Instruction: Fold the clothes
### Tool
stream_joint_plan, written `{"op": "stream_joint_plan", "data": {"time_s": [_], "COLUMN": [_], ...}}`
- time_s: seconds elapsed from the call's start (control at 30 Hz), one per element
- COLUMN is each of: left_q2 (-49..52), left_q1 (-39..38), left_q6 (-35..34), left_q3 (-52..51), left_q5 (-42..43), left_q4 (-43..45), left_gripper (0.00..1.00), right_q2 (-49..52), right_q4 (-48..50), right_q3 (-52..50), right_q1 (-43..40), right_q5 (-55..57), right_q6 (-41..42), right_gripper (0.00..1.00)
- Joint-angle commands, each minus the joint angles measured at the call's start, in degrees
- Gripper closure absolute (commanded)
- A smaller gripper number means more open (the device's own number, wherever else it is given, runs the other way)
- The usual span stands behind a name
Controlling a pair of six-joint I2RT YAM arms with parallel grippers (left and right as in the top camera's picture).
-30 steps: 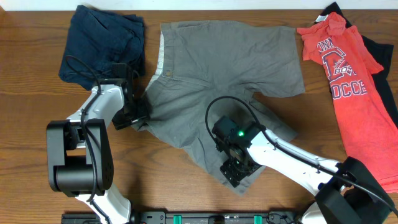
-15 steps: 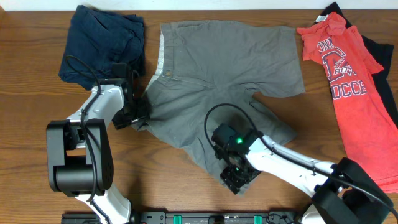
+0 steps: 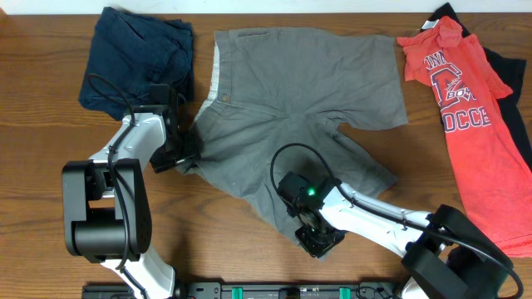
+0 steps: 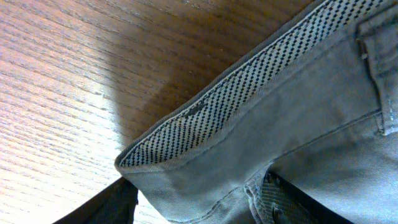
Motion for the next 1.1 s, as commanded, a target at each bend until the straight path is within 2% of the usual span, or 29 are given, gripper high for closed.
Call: {"op": "stream_joint_plan", "data": {"time_s": [0.0, 0.1, 0.13, 0.17, 0.23, 0.33, 0.53, 0.73, 1.07], "left_q2": [0.24, 0.24, 0.24, 0.24, 0.22, -0.44, -8.09, -17.88, -24.61], "left_q1": [0.2, 0.2, 0.2, 0.2, 0.2, 0.2, 0.2, 0.17, 0.13], "left_q6": [0.74, 0.74, 0.74, 0.74, 0.74, 0.74, 0.76, 0.74, 0.74], "left_q3": [-1.18, -1.18, -1.18, -1.18, -1.14, -0.35, 1.84, 1.84, 1.81], "left_q5": [-0.31, -0.31, -0.28, -0.26, -0.22, 0.15, 0.15, 0.17, 1.57], "left_q4": [0.42, 0.39, 0.24, 0.11, -0.22, -1.7, -5.25, -7.1, -10.25], "left_gripper": [0.34, 0.34, 0.35, 0.39, 0.57, 0.92, 0.94, 0.94, 0.94], "right_q2": [0.33, 0.33, 0.33, 0.33, 0.31, 0.11, -2.21, -5.35, -13.97], "right_q4": [-0.17, -0.24, -0.37, -0.39, -0.61, -1.4, -6.75, -11.41, -14.16], "right_q3": [0.04, 0.07, 0.09, 0.15, 0.59, 2.62, 11.45, 20.04, 26.05], "right_q1": [0.09, 0.09, 0.09, 0.09, -0.15, -2.16, -10.97, -21.22, -38.91], "right_q5": [1.75, 1.97, 2.36, 2.51, 3.3, 3.43, 3.48, 3.52, 5.14], "right_q6": [2.75, 2.99, 3.54, 3.61, 5.31, 8.0, 8.13, 3.58, -2.91], "right_gripper": [0.8, 0.9, 0.98, 0.99, 0.99, 0.99, 0.99, 0.99, 0.99]}}
